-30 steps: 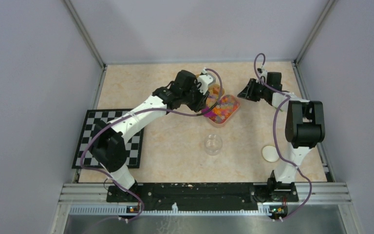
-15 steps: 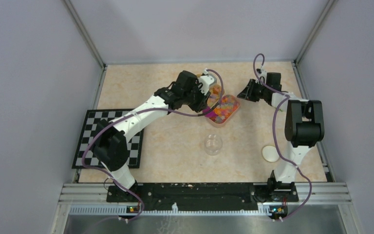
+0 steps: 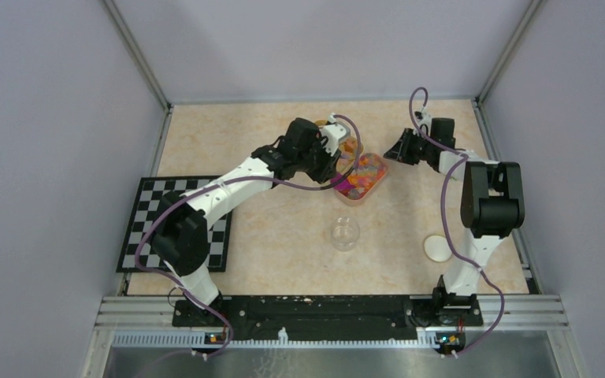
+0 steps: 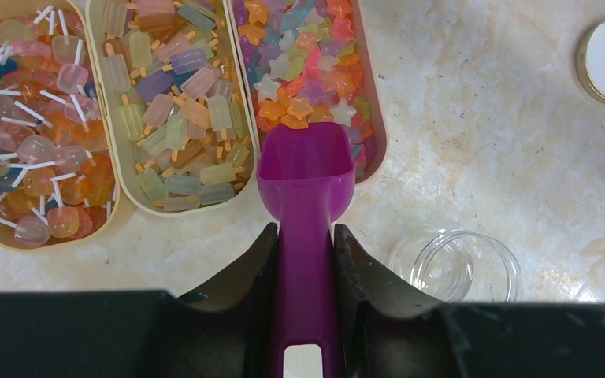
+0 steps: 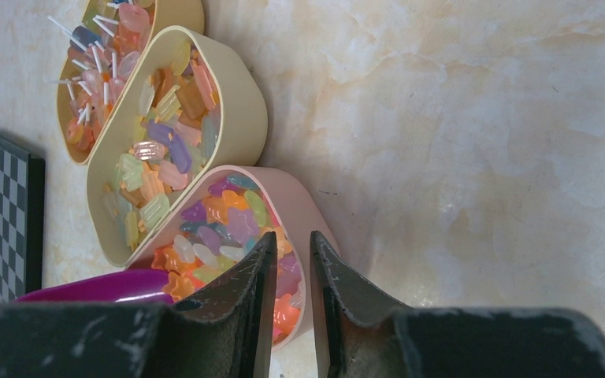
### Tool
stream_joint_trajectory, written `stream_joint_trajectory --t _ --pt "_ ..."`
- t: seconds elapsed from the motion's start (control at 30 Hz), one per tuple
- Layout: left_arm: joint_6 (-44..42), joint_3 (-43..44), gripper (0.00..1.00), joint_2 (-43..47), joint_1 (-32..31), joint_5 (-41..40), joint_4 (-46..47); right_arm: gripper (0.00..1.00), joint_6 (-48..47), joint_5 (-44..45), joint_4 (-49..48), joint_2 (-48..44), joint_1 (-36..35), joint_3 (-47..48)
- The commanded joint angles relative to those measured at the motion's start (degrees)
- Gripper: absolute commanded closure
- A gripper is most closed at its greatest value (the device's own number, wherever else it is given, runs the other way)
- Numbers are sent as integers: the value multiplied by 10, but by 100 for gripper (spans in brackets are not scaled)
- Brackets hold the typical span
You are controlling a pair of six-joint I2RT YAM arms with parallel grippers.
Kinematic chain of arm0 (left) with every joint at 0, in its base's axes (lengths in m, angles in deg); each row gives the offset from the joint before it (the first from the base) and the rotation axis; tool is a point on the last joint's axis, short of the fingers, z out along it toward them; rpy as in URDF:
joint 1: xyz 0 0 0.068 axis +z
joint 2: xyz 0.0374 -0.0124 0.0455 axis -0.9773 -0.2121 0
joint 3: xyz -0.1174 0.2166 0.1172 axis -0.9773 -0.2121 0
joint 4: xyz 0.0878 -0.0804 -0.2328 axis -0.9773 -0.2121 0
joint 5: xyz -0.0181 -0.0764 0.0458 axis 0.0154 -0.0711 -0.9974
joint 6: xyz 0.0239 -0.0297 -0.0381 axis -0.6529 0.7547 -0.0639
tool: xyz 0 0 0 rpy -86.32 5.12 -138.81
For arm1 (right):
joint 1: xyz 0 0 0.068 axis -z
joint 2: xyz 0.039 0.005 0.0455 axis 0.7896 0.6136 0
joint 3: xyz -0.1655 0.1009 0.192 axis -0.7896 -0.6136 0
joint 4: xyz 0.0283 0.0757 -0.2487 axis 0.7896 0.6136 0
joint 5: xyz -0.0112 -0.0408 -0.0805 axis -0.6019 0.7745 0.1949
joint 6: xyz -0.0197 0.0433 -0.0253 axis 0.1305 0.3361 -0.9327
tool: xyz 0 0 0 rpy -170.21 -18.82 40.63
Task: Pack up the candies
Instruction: Scoop the fake candies from the storage box.
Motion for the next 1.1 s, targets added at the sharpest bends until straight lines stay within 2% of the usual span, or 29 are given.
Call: stream_joint_trajectory --t 0.0,0.27,0.67,1.07 --pt "11 -1 100 -7 -2 17 18 79 -1 -17 -22 10 1 -3" --pt "23 -3 100 -17 -5 20 27 79 -16 1 4 16 -4 3" --pt "38 -22 100 -18 -10 -29 44 82 -13 4 3 8 -9 -13" --pt "84 -76 100 -16 -26 -27 116 83 -7 4 -11 -1 -9 -26"
